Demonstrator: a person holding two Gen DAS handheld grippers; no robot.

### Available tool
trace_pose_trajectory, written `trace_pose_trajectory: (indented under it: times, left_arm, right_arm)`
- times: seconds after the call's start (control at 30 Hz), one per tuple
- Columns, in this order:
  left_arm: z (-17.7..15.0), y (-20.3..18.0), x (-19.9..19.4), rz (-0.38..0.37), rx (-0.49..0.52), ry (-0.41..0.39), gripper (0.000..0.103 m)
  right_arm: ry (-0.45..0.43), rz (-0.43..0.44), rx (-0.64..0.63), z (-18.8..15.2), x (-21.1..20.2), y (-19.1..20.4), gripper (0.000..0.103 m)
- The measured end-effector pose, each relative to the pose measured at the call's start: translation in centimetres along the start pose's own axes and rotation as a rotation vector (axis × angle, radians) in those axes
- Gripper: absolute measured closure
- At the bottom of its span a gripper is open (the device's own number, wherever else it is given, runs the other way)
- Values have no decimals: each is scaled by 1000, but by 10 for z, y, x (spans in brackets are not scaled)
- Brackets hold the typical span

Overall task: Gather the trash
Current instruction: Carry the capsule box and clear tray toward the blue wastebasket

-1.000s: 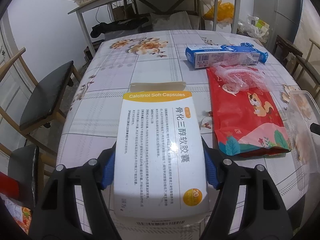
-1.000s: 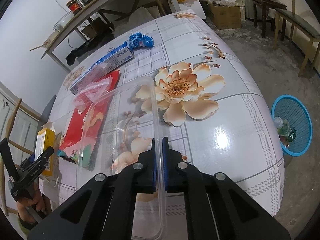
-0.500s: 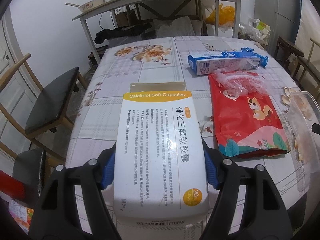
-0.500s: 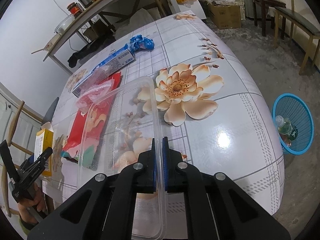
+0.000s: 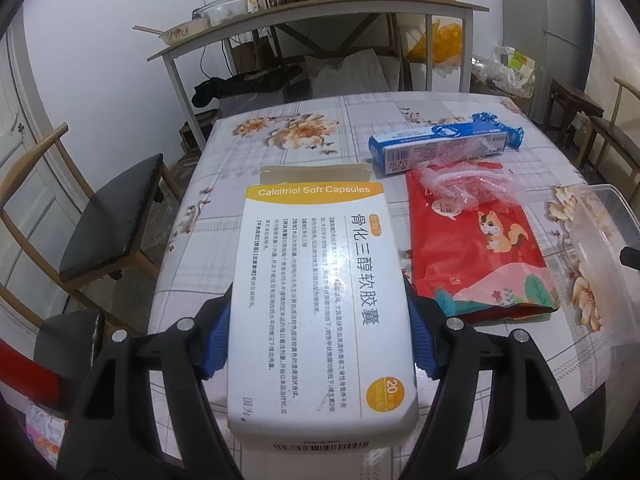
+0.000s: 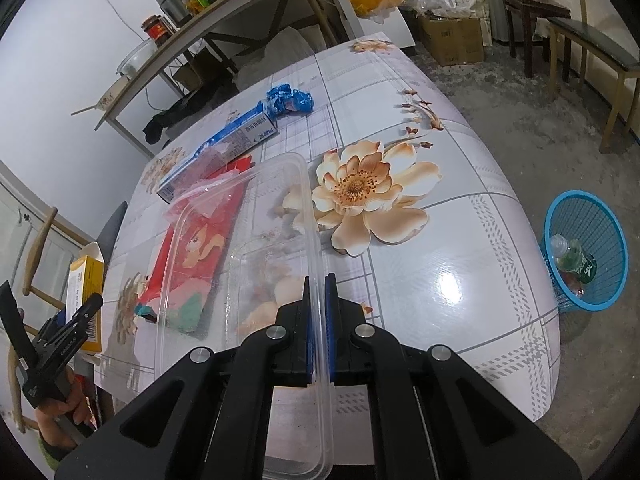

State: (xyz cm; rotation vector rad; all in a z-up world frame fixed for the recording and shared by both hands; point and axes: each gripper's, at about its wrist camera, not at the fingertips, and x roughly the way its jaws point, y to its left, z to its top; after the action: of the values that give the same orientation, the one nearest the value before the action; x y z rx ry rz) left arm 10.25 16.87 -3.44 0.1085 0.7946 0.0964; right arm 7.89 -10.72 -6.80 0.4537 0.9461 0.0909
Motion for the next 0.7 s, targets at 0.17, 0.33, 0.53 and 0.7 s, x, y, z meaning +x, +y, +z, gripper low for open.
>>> trace_pose_trajectory:
  times: [0.17,0.33,0.53,0.7]
  left_arm:
    - [3,-5,-15,-12,9,-28,35]
    - [12,-18,-29,-44,31,-59,35]
    - [24,-45,-42,-129,69,-87,35]
    - [40,-82,-51,-246,114,-102,35]
  right_arm:
    - [-16,9,2,-2,-8,-1,98]
    - [-42,19,8,-2,-20,-6,98]
    - [-76,18,43,-6,-37,-23,98]
    - [-110,4,102,-10,-53,-48,98]
